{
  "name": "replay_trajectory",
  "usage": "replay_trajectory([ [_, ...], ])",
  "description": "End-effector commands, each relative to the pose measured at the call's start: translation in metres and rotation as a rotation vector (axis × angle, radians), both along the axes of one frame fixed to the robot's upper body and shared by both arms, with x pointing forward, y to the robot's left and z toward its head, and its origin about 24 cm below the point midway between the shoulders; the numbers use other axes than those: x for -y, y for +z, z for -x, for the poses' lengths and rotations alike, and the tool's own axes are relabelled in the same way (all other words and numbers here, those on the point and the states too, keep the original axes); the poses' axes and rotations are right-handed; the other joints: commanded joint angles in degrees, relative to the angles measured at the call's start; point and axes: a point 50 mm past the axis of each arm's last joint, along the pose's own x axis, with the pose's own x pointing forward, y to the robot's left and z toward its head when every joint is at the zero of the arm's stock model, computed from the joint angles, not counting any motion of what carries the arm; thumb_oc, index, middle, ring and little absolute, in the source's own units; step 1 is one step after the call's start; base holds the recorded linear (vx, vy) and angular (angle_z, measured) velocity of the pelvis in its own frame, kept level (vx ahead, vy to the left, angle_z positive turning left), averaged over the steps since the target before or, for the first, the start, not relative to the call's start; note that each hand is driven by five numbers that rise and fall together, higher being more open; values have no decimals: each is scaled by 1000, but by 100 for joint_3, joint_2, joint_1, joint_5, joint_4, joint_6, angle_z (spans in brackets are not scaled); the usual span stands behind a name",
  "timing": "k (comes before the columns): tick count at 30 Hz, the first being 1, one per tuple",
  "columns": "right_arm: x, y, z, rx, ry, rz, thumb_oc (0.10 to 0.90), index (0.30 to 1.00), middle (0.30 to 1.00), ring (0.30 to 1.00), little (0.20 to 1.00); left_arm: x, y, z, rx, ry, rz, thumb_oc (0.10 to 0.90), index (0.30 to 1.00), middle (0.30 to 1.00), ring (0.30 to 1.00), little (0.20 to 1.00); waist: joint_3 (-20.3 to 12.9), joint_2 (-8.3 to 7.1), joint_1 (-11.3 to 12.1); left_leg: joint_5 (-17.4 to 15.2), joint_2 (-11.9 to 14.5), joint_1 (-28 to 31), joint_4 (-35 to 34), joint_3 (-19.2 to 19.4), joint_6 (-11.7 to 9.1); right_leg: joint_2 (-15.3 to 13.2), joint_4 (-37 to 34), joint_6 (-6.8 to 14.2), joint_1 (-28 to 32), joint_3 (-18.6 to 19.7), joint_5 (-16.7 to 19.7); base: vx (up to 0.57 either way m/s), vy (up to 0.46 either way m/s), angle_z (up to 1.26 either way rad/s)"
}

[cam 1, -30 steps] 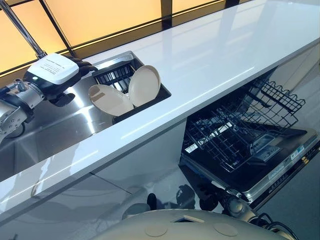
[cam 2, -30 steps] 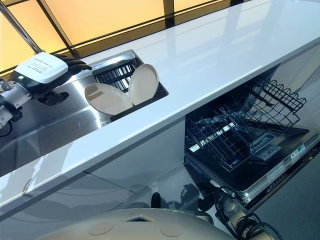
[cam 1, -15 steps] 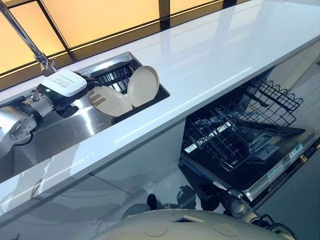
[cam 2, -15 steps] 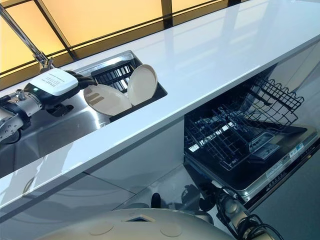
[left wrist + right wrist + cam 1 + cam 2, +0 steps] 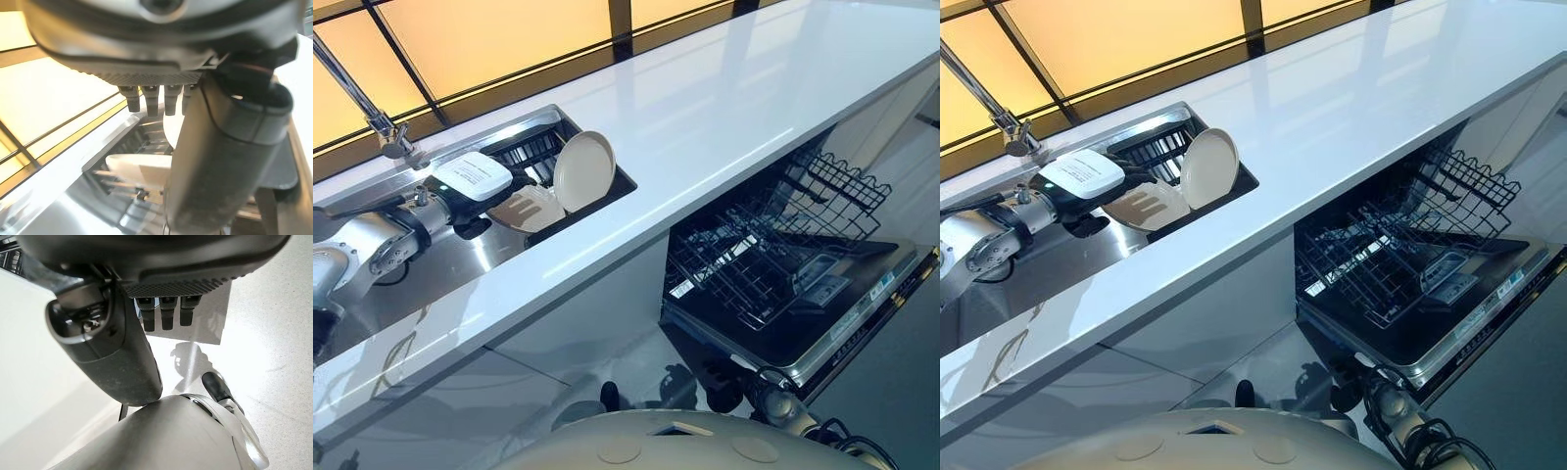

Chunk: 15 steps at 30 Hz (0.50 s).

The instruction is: Pick up plates and place into dishwasher.

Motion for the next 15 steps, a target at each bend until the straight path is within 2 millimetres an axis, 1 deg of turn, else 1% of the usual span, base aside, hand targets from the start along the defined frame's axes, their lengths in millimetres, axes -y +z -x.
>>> replay_trajectory([
  [1,0,1,2,4,55,-3,800,900,900,900,900,-6,75,-25,361,48,26,800,900,900,900,900,32,22,-27,-1032,-263,565,44,516,189,-37,302,443,-463,142,162,0,0,0],
  [4,0,0,2,5,58,-3,800,900,900,900,900,-4,67,-27,334,51,-6,800,900,900,900,900,44,22,-51,-1031,-262,570,44,533,189,-28,305,438,-468,162,167,0,0,0],
  [12,0,3,-3,11,57,-1,800,900,900,900,900,-4,58,-31,246,96,-88,800,900,900,900,900,73,16,-122,-1032,-262,567,44,580,184,-15,288,449,-479,204,186,-3,1,-4],
  [13,0,3,-4,12,57,-1,800,900,900,900,900,-4,56,-32,228,105,-97,660,780,780,780,760,75,16,-133,-1036,-262,568,44,587,185,-14,284,452,-480,208,187,-8,-3,-6],
  [14,-1,3,-4,13,57,-1,800,900,900,900,900,-4,56,-32,222,108,-103,660,780,780,780,760,77,14,-136,-1037,-264,568,44,588,185,-13,282,453,-480,211,189,-7,-4,-4],
  [15,-1,4,-4,14,58,-1,800,900,900,900,900,-4,54,-33,212,112,-107,259,436,436,436,359,80,10,-143,-1035,-265,567,44,590,187,-10,278,454,-480,217,194,-5,-6,-4],
])
